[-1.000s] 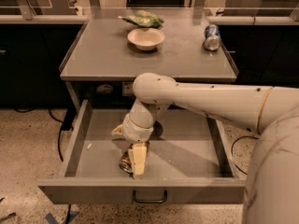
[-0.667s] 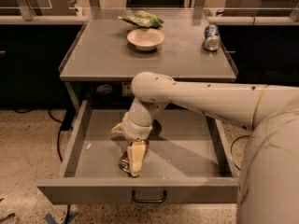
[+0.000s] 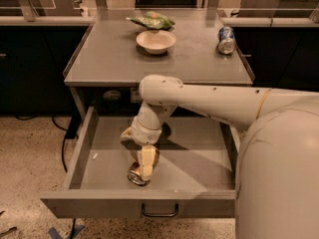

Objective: Pick orange can from top drawer and place on counter

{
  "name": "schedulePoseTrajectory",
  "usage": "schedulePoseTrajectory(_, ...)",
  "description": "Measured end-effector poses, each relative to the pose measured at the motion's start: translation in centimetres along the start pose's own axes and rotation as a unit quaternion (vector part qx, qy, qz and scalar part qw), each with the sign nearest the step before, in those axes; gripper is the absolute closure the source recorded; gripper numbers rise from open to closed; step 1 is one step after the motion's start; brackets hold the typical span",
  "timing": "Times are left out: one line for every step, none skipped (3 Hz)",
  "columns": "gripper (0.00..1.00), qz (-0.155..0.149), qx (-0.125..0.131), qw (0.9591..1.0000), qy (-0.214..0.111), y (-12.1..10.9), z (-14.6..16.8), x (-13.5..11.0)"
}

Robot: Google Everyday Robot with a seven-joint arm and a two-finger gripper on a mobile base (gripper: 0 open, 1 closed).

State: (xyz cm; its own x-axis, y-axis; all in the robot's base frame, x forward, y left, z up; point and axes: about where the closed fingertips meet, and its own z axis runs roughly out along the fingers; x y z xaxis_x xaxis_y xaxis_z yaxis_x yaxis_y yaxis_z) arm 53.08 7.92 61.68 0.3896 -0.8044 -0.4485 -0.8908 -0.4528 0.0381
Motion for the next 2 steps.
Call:
schedulePoseTrajectory(0.22, 0.000, 0.000, 1.0000, 0.000, 0.00, 0.00, 0.00)
schedulePoseTrajectory(0.46, 0.000, 0.000, 1.0000, 0.000, 0.00, 0.00, 0.00)
